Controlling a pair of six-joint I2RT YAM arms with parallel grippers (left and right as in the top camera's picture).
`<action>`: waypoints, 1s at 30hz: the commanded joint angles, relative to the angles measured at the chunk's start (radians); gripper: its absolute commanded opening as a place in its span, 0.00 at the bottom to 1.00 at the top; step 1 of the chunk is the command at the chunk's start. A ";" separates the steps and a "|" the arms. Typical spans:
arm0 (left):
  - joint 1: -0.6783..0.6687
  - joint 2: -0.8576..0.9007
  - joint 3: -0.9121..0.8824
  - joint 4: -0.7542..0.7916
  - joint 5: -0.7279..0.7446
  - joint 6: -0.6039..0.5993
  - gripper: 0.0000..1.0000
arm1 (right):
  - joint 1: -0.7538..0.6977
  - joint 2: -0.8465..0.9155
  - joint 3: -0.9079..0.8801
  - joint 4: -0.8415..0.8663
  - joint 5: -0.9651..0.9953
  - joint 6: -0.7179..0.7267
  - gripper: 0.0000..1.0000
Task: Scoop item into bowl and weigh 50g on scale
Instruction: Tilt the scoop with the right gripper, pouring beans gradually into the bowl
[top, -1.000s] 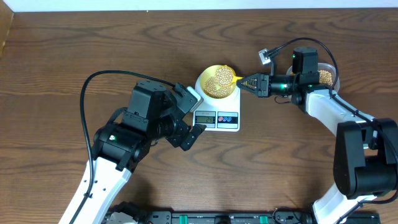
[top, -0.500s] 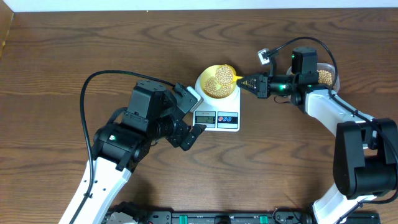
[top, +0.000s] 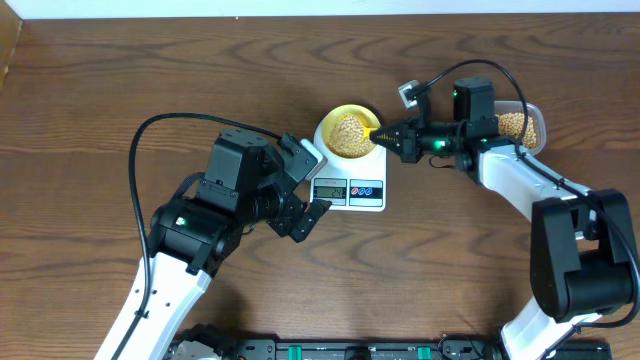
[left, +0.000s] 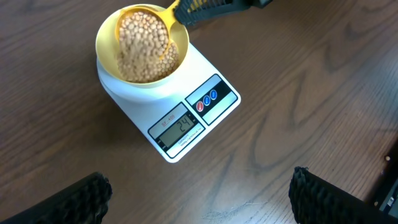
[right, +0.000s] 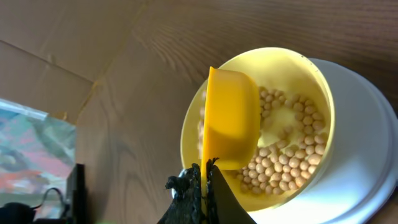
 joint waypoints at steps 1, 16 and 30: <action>0.006 0.005 0.001 0.001 0.013 0.017 0.94 | 0.010 0.009 -0.005 0.013 0.023 -0.029 0.01; 0.006 0.005 0.001 0.001 0.013 0.017 0.94 | 0.010 0.009 -0.005 0.025 0.037 -0.066 0.01; 0.006 0.005 0.001 0.001 0.013 0.017 0.94 | 0.010 0.009 -0.005 0.025 0.045 -0.153 0.01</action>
